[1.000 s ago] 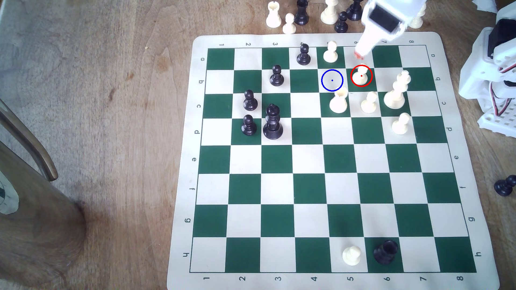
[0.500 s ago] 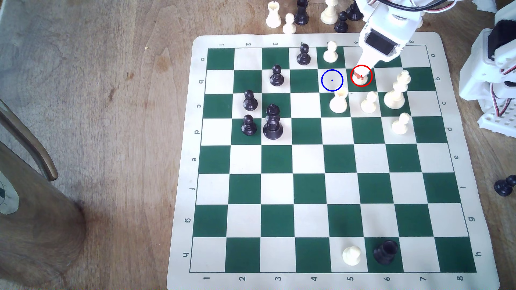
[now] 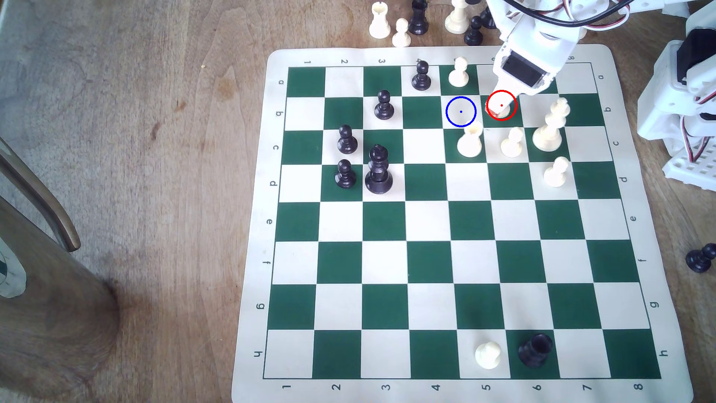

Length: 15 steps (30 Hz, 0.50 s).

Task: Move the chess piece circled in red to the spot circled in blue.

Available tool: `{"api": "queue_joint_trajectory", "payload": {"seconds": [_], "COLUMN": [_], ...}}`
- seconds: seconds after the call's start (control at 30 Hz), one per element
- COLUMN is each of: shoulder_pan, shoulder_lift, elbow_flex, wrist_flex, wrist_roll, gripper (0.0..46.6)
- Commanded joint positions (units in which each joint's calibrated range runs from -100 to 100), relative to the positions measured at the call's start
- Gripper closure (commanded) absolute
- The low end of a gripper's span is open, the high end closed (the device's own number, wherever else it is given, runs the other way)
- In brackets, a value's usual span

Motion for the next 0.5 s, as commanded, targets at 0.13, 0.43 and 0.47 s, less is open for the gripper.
{"api": "queue_joint_trajectory", "payload": {"seconds": [0.13,0.43,0.47], "shoulder_pan": [-0.9,-0.9,-0.9], "shoulder_lift": [0.2,0.5,0.5], "elbow_flex": [0.5,0.6,0.6], "wrist_flex": [-1.6,-1.3,-1.3], "wrist_roll": [-0.1,0.6,0.6], "gripper": [34.3,40.2,40.8]}}
